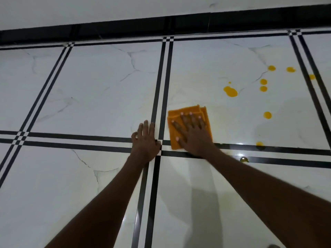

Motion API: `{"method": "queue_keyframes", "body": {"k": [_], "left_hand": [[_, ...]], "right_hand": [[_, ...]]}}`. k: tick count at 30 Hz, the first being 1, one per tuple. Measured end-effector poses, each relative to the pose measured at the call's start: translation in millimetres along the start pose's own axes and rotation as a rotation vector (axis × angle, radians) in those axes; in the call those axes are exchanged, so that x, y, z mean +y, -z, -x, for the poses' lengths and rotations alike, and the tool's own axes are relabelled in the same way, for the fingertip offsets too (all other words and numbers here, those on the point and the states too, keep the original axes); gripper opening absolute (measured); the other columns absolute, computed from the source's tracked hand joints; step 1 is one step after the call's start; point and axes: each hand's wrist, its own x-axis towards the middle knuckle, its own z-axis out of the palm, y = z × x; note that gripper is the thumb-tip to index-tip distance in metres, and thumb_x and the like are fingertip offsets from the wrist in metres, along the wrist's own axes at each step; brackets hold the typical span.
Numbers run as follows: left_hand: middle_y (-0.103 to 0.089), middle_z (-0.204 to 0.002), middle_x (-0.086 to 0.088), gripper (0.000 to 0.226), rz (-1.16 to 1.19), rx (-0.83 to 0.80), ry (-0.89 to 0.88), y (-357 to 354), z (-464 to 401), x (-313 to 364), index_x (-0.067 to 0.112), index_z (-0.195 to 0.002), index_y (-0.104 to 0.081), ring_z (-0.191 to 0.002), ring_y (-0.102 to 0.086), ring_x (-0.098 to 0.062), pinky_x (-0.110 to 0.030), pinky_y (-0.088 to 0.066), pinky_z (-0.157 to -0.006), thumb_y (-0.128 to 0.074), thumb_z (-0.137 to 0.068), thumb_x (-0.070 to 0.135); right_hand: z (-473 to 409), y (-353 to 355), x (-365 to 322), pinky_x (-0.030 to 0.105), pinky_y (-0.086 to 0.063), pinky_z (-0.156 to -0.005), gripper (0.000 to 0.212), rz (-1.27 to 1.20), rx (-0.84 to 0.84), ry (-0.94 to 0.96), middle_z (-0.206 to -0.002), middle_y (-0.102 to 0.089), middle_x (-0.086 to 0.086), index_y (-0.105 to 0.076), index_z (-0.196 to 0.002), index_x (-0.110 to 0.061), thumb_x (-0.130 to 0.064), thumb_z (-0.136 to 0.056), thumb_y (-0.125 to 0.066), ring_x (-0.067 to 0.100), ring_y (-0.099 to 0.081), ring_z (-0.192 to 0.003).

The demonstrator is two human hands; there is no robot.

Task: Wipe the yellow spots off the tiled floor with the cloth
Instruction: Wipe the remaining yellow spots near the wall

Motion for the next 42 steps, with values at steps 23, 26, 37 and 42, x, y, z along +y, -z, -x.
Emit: {"method": "queue_keyframes", "body": {"k": [23,26,37,42], "left_hand": [[0.020,-0.165,-0.014,0.084,-0.008,0.049,-0.229,-8,15,74,0.016,-0.159,0.007,-0.153,0.016,-0.031,-0.053,-0.004,-0.122,-0.038,-0.100,0.054],[0.022,-0.164,-0.013,0.090,-0.056,-0.023,-0.262,-3,9,77,0.017,-0.158,0.013,-0.153,0.016,-0.032,-0.052,-0.006,-0.123,-0.039,-0.098,0.058],[0.025,-0.164,-0.011,0.097,-0.134,-0.207,-0.229,16,-1,82,0.020,-0.158,0.017,-0.153,0.015,-0.032,-0.054,-0.008,-0.121,-0.047,-0.096,0.059],[0.023,-0.165,-0.010,0.093,-0.124,-0.162,-0.243,12,4,79,0.021,-0.158,0.015,-0.154,0.014,-0.031,-0.053,-0.010,-0.121,-0.044,-0.096,0.059]], "right_hand": [[122,-7,37,0.062,-0.015,-0.121,0.068,-0.035,0.076,-0.208,-0.169,-0.013,0.010,-0.016,-0.160,-0.035,-0.055,-0.097,-0.033,0.041,-0.014,-0.154],[134,2,92,0.061,-0.011,-0.122,0.069,0.007,0.123,-0.525,-0.167,-0.019,0.014,-0.019,-0.161,-0.030,-0.055,-0.097,-0.030,0.044,-0.018,-0.153],[141,-7,36,0.061,-0.007,-0.123,0.075,-0.031,0.028,-0.357,-0.169,-0.013,0.011,-0.013,-0.161,-0.033,-0.064,-0.094,-0.027,0.042,-0.010,-0.155],[177,-7,8,0.063,-0.002,-0.123,0.081,-0.116,0.068,-0.605,-0.169,-0.002,0.014,-0.006,-0.162,-0.028,-0.066,-0.093,-0.025,0.044,-0.001,-0.155]]}}
